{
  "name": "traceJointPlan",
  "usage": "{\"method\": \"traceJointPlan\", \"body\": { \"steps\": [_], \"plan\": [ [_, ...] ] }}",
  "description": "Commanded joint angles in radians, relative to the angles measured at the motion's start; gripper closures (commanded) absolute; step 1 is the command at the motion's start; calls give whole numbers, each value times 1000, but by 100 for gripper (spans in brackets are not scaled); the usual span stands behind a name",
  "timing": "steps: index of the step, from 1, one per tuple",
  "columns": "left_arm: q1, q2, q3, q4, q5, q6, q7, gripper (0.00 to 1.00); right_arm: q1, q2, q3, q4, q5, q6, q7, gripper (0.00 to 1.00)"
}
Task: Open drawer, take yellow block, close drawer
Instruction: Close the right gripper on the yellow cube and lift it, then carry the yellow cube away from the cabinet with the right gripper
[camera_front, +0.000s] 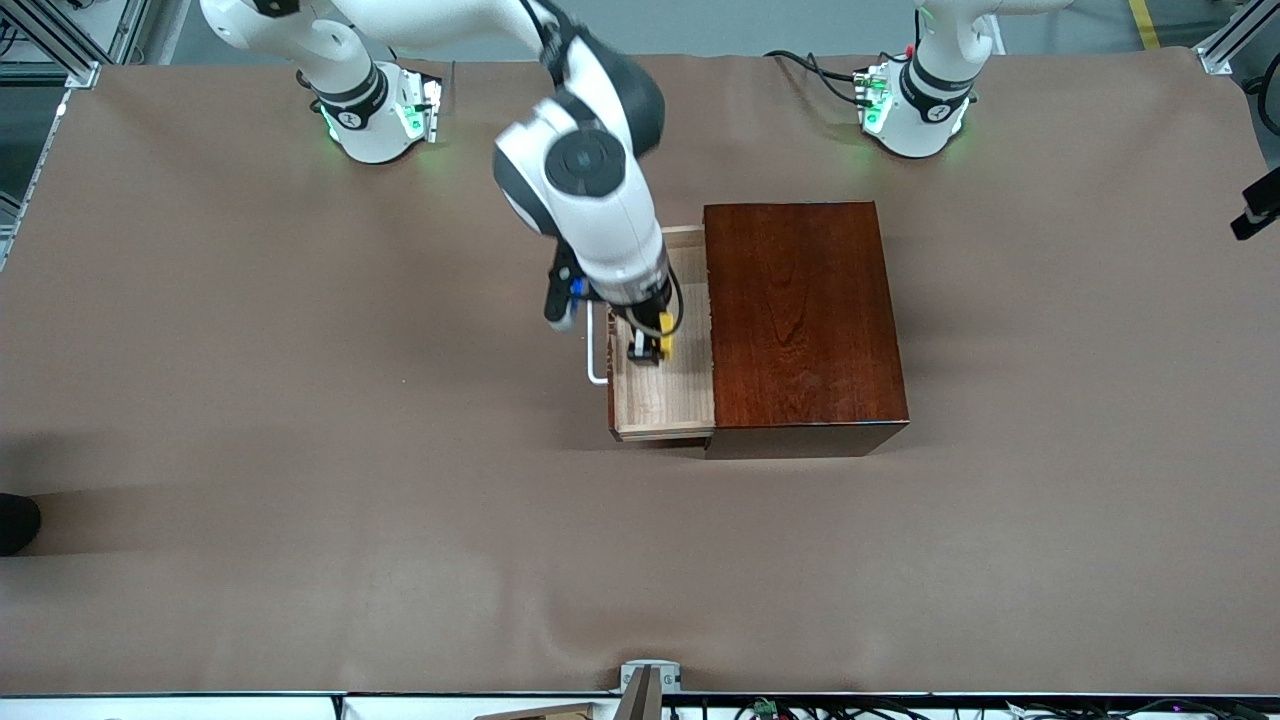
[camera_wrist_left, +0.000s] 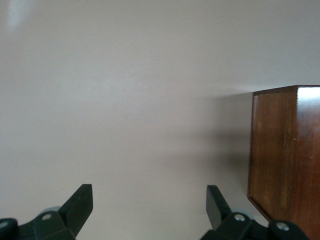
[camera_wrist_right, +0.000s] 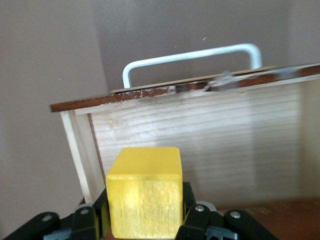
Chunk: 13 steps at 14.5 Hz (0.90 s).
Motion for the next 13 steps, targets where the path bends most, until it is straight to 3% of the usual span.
{"method": "traceJointPlan", "body": {
  "steps": [1,7,13],
  "plan": [
    [-5,79,-12,140,-48,-74,-78,0,-16,-78,-6,-23,22,-106,-193,79],
    [-2,91,-12,139,-75,-74,-115,0,-211,-176,-10,-62,12,-395,-797,80],
    [-19,106,-26,137,-78,-74,-198,0,-461,-426,-10,-329,-93,-406,-1458,79]
  ]
}}
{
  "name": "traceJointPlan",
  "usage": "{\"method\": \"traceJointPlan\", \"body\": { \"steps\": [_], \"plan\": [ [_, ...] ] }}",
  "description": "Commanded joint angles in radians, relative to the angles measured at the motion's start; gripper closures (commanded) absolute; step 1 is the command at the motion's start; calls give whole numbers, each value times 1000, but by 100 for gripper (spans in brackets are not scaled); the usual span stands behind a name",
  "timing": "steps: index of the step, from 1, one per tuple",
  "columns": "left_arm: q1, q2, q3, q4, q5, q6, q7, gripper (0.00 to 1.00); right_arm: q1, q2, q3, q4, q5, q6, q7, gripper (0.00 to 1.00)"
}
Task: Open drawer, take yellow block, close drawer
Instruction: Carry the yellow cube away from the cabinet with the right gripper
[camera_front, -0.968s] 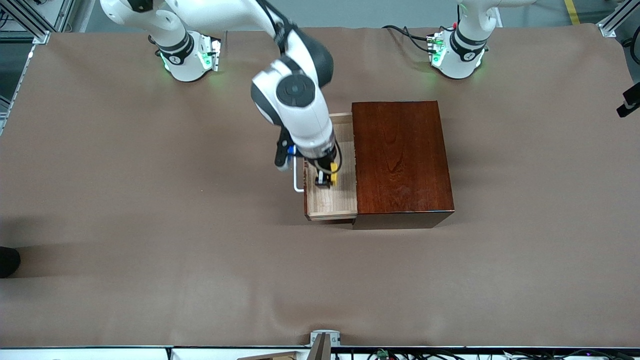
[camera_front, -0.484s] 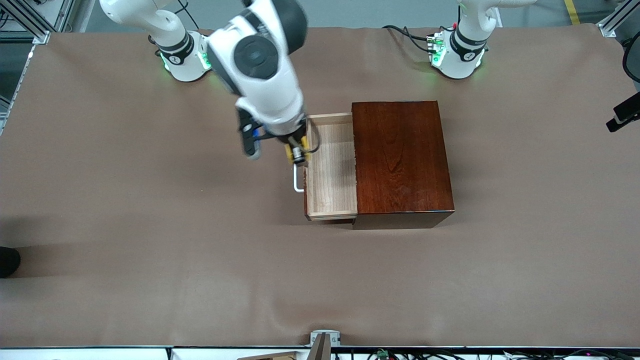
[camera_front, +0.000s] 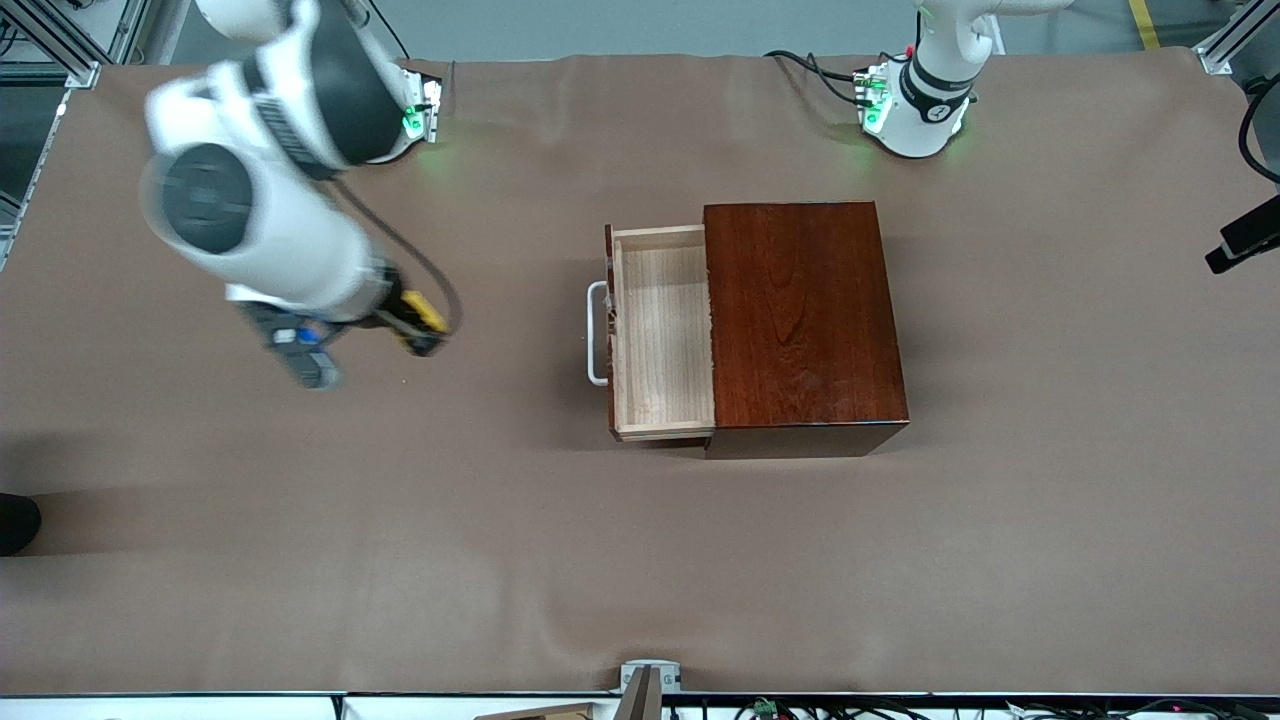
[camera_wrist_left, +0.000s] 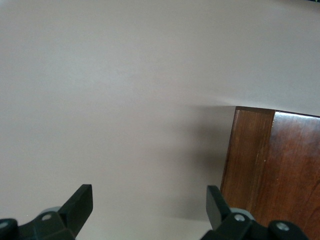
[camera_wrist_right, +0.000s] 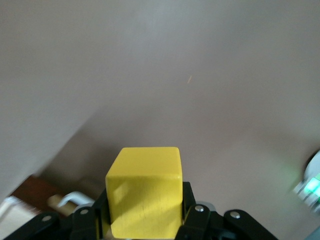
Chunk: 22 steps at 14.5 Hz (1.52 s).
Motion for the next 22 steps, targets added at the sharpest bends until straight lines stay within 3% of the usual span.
{"method": "traceJointPlan", "body": {
  "steps": [1,4,8,10,13,15,18,20,22],
  "plan": [
    [-9,12,-8,28,-21,-23,-33,0,-122,-145,21,-167,-35,26,-264,79],
    [-15,30,-10,28,-21,-23,-39,0,-282,-156,21,-193,-42,57,-607,79],
    [-17,29,-28,27,-15,-23,-35,0,-418,-165,21,-333,-62,245,-976,82],
    [-23,32,-31,24,-20,-24,-50,0,-454,-154,22,-397,-62,353,-1074,90],
    [-52,44,-99,28,-12,-21,-120,0,-454,-69,22,-402,-61,430,-1090,91],
    [-75,61,-154,28,-9,-18,-154,0,-451,10,22,-355,-59,496,-1085,91],
    [-101,79,-249,31,3,-17,-283,0,-451,193,25,-154,-52,494,-1087,91],
    [-104,113,-361,35,5,-9,-443,0,-423,295,28,-51,-47,494,-1081,91],
    [-156,171,-398,65,5,23,-608,0,-384,375,28,15,-30,500,-1055,91]
  ]
}}
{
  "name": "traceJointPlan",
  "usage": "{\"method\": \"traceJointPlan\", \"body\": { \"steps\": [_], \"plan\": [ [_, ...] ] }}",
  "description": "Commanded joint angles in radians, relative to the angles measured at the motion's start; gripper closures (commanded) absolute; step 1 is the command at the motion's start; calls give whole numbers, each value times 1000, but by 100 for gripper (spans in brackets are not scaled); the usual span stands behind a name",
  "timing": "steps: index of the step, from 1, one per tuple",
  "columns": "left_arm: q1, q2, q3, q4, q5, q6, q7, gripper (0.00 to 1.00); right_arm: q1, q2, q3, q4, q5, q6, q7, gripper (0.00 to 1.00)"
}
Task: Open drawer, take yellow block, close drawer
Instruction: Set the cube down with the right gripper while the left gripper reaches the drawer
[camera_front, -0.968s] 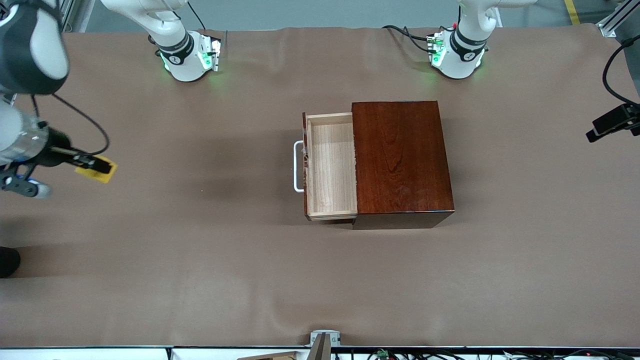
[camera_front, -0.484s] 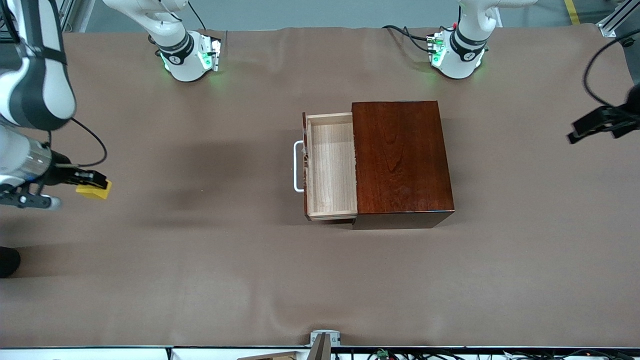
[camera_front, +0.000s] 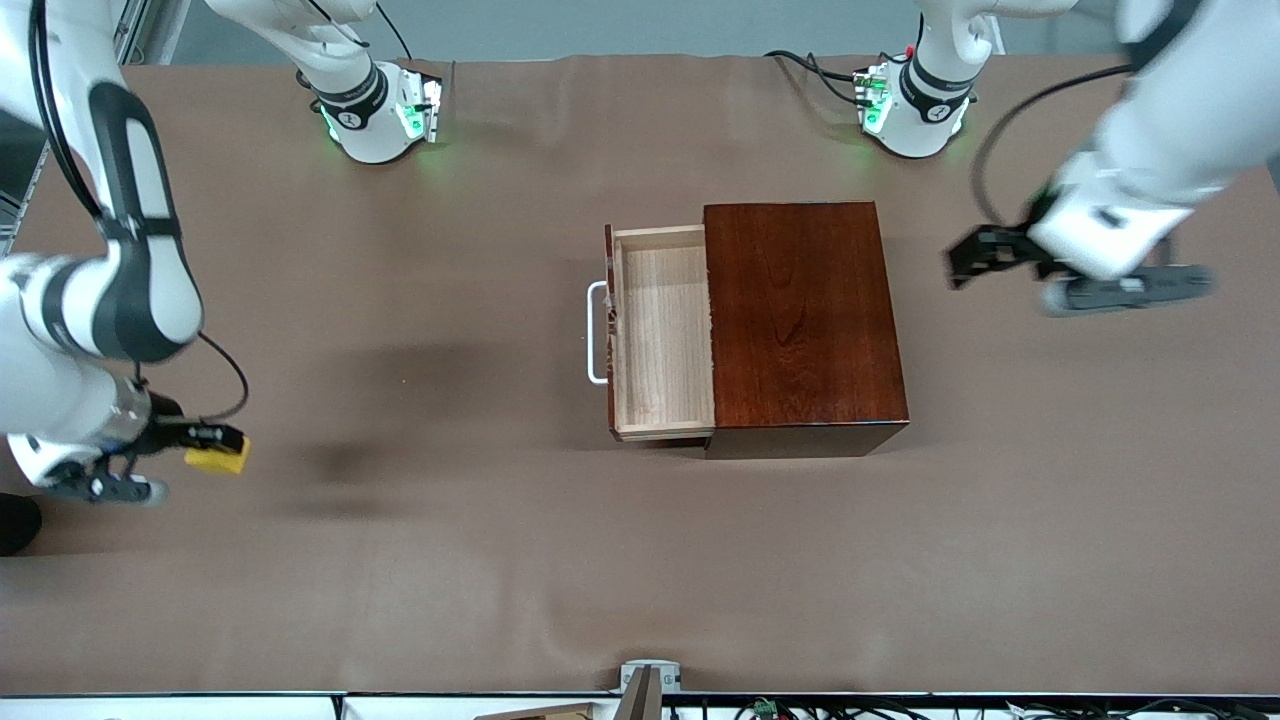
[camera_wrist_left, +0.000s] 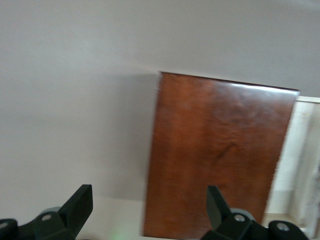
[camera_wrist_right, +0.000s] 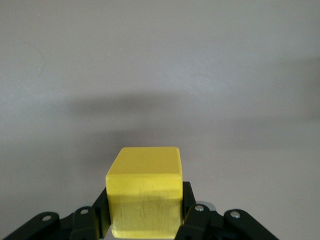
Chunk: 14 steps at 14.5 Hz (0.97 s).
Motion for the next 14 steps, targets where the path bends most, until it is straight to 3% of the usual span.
{"method": "traceJointPlan", "body": {
  "steps": [1,7,10,14],
  "plan": [
    [-87,104,-30,88,6,13,-215,0,62,133,2,148,20,-23,57,91],
    [-312,302,-28,160,6,179,-708,0,124,243,4,155,23,130,156,91],
    [-372,368,-28,166,3,323,-901,0,116,285,5,170,23,219,151,93],
    [-448,451,-19,189,5,495,-1225,0,107,351,5,241,31,215,159,97]
  ]
}}
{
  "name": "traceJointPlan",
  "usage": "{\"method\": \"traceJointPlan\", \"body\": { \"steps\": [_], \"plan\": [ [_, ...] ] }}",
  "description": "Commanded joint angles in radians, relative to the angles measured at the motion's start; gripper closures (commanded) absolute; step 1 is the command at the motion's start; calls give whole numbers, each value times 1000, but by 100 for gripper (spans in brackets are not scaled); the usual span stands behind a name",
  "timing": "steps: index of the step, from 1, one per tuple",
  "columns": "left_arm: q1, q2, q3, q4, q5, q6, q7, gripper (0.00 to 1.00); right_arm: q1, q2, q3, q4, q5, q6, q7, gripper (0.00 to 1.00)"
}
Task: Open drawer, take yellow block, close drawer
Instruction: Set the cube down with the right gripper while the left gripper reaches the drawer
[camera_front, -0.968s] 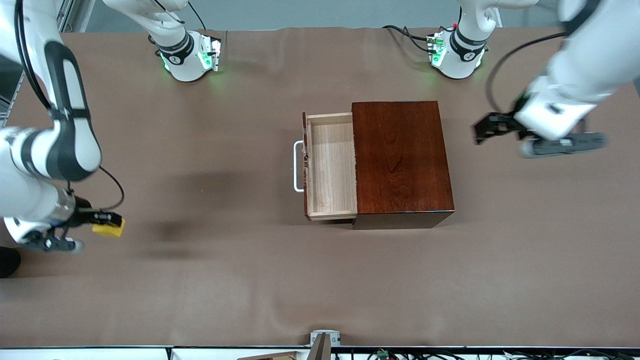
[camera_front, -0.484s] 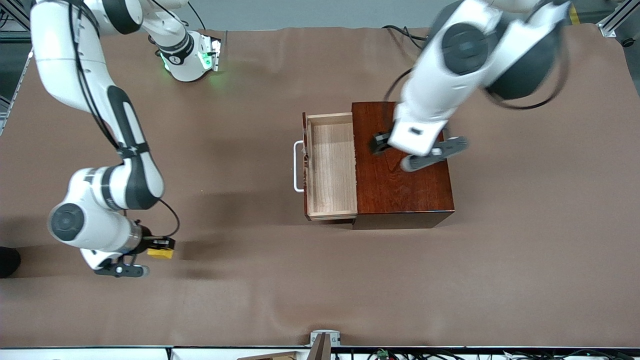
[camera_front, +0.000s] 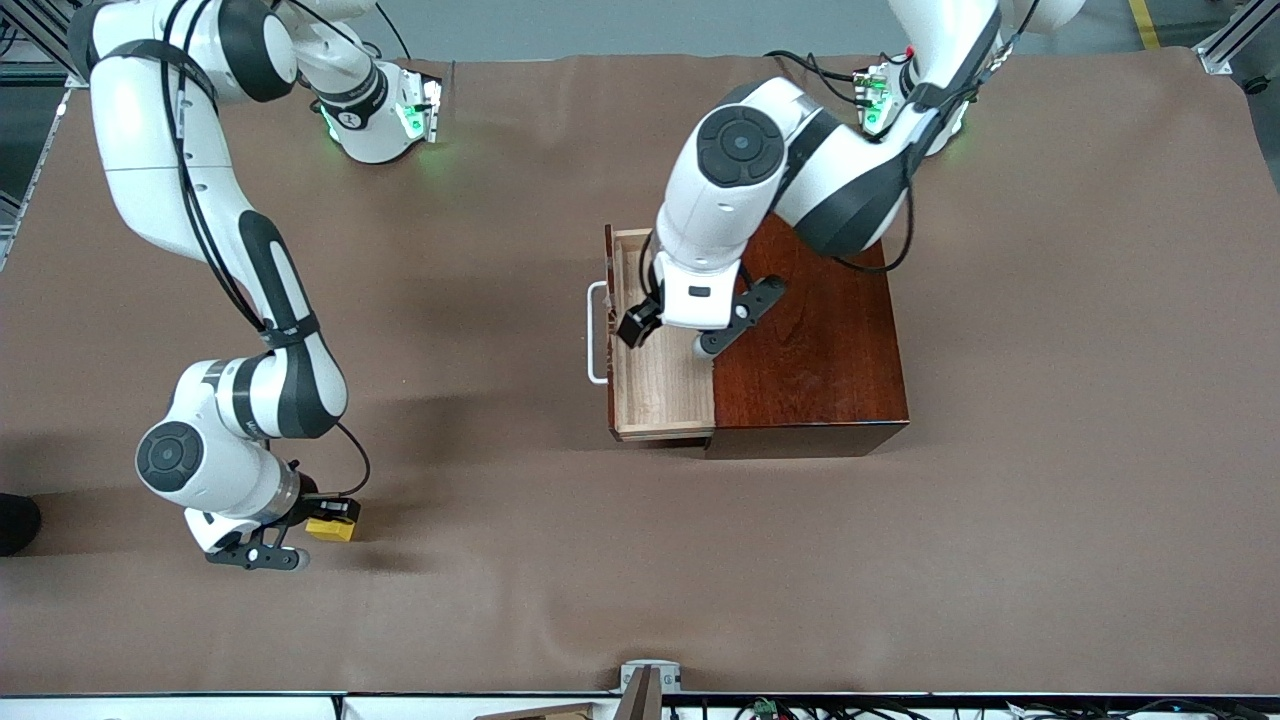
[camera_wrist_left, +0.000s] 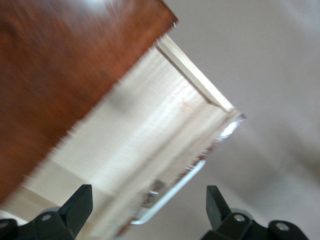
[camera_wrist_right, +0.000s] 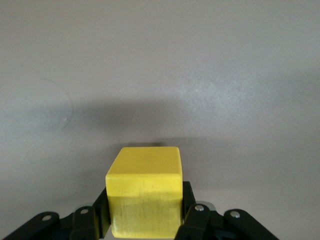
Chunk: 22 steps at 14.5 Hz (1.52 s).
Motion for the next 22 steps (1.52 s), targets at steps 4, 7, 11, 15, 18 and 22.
{"method": "traceJointPlan", "body": {
  "steps": [4,7,11,15,18,22],
  "plan": [
    [-107,87,16,53,8,89,-392,0,-17,92,5,114,54,-12,15,95],
    [-130,142,18,60,8,203,-657,0,-23,98,5,120,60,-11,23,37],
    [-216,203,96,84,6,216,-860,0,-42,51,4,120,79,-73,48,0],
    [-239,216,110,77,8,199,-905,0,-52,-92,-2,111,74,-261,3,0],
    [-239,213,124,77,55,109,-905,0,-68,-279,-5,36,38,-447,3,0],
    [-218,205,124,73,89,23,-905,0,-84,-573,-5,-242,-49,-448,-30,0]
  ]
}}
